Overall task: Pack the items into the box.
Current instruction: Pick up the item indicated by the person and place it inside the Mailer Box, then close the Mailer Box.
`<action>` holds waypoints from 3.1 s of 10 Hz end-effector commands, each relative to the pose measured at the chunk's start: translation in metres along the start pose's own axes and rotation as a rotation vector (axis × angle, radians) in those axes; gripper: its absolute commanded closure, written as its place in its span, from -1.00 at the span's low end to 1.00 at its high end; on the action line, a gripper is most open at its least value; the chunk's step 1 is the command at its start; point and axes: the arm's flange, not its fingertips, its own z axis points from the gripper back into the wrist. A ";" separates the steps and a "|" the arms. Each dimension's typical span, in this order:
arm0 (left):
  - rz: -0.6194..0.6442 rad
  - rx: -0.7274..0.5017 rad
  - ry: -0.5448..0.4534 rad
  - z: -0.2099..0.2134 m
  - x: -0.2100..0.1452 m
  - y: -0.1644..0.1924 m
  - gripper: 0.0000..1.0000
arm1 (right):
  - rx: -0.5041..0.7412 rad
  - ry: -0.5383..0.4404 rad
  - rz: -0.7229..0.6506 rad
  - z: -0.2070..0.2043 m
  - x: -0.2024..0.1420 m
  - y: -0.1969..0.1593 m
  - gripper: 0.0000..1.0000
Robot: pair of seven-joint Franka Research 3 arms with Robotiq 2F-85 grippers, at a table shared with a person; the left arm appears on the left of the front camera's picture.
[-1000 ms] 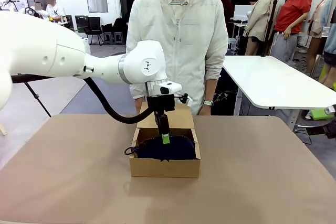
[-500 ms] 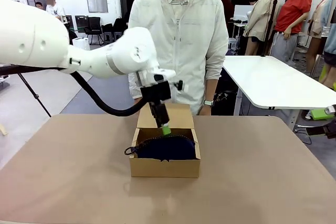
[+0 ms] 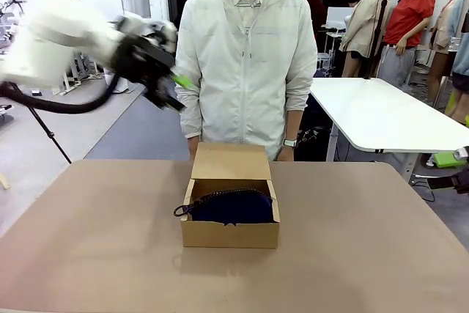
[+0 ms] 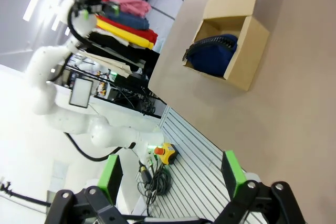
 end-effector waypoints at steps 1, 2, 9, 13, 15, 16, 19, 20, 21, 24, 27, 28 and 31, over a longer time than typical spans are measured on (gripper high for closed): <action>0.158 -0.412 -0.333 0.058 -0.078 0.026 -1.00 | 0.005 0.005 -0.013 0.002 0.001 0.004 -1.00; 0.237 -0.406 -0.462 0.097 -0.112 0.042 -1.00 | 0.005 0.005 -0.013 0.002 0.001 0.004 -1.00; 0.317 -0.418 -0.501 0.179 -0.280 0.064 -1.00 | 0.005 0.005 -0.013 0.002 0.001 0.004 -1.00; 0.317 -0.418 -0.501 0.179 -0.280 0.064 -1.00 | 0.005 0.005 -0.013 0.002 0.001 0.004 -1.00; 0.317 -0.418 -0.501 0.179 -0.280 0.064 -1.00 | 0.005 0.005 -0.013 0.002 0.001 0.004 -1.00; 0.317 -0.418 -0.501 0.179 -0.280 0.064 -1.00 | 0.005 0.005 -0.013 0.002 0.001 0.004 -1.00; 0.317 -0.418 -0.501 0.179 -0.280 0.064 -1.00 | 0.005 0.005 -0.013 0.002 0.001 0.004 -1.00; 0.317 -0.418 -0.501 0.179 -0.280 0.064 -1.00 | 0.005 0.005 -0.013 0.002 0.001 0.004 -1.00; 0.317 -0.418 -0.501 0.179 -0.280 0.064 -1.00 | 0.005 0.005 -0.013 0.002 0.001 0.004 -1.00; 0.317 -0.418 -0.501 0.179 -0.280 0.064 -1.00 | 0.005 0.005 -0.013 0.002 0.001 0.004 -1.00; 0.317 -0.418 -0.501 0.179 -0.280 0.064 -1.00 | 0.005 0.005 -0.013 0.002 0.001 0.004 -1.00; 0.317 -0.418 -0.501 0.179 -0.280 0.064 -1.00 | 0.005 0.005 -0.013 0.002 0.001 0.004 -1.00; 0.317 -0.418 -0.501 0.179 -0.280 0.064 -1.00 | 0.005 0.005 -0.013 0.002 0.001 0.004 -1.00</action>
